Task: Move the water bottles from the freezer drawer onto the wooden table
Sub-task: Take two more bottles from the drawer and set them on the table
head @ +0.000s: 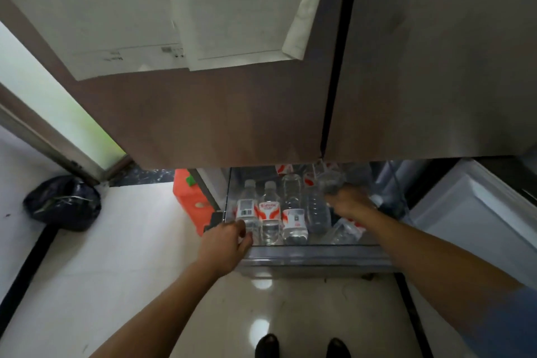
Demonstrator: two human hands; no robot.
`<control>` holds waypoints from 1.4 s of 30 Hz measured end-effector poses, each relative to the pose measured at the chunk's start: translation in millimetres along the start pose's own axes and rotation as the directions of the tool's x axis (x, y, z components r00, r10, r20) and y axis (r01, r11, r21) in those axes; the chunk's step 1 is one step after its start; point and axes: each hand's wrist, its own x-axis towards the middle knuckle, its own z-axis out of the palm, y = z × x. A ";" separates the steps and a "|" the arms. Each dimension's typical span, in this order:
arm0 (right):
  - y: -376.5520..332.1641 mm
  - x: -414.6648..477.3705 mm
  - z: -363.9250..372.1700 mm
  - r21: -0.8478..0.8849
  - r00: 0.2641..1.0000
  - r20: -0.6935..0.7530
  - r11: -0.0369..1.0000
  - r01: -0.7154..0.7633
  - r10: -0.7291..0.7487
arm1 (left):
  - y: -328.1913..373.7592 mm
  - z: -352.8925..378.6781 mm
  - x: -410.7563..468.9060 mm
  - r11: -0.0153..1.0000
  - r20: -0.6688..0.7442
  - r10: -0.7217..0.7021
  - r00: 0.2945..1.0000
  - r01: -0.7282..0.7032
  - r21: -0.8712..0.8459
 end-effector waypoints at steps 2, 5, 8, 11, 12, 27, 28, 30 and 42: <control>7.7 -5.1 -3.2 0.096 0.998 0.060 0.995 0.027 -0.033 | 5.5 2.8 3.3 0.999 0.007 -0.033 0.999 0.033 0.016; 24.5 -13.0 -10.0 0.122 0.975 0.197 0.990 0.075 -0.098 | 15.8 4.9 13.3 0.997 0.029 -0.067 0.997 0.066 0.030; 44.9 -10.9 -23.6 0.151 0.956 0.272 0.986 0.068 -0.108 | 36.6 7.9 28.0 0.996 0.083 -0.079 0.993 0.076 0.041; 62.1 -8.5 -48.4 0.071 0.988 0.105 0.992 0.105 -0.113 | 72.3 16.7 46.8 0.993 0.138 -0.110 0.984 0.115 -0.030; 67.4 -9.0 -56.0 0.028 0.993 0.035 0.993 0.114 -0.115 | 86.7 21.9 54.0 0.987 0.165 -0.124 0.978 0.139 -0.084; 115.6 -23.3 -76.6 -0.221 0.928 -0.227 0.944 0.246 -0.295 | 191.2 68.5 108.7 0.612 0.432 -0.351 0.831 0.553 -0.566; 114.8 -22.4 -76.8 -0.233 0.926 -0.228 0.940 0.248 -0.301 | 183.1 64.7 105.5 0.605 0.398 -0.360 0.844 0.536 -0.589; 111.9 -19.6 -76.0 -0.247 0.928 -0.218 0.937 0.248 -0.303 | 159.6 54.7 98.4 0.607 0.347 -0.361 0.866 0.501 -0.617; 59.4 -7.0 -25.4 -0.102 0.965 0.020 0.960 0.262 -0.262 | 65.1 -37.5 26.4 0.724 -0.124 -0.412 0.903 0.242 -0.646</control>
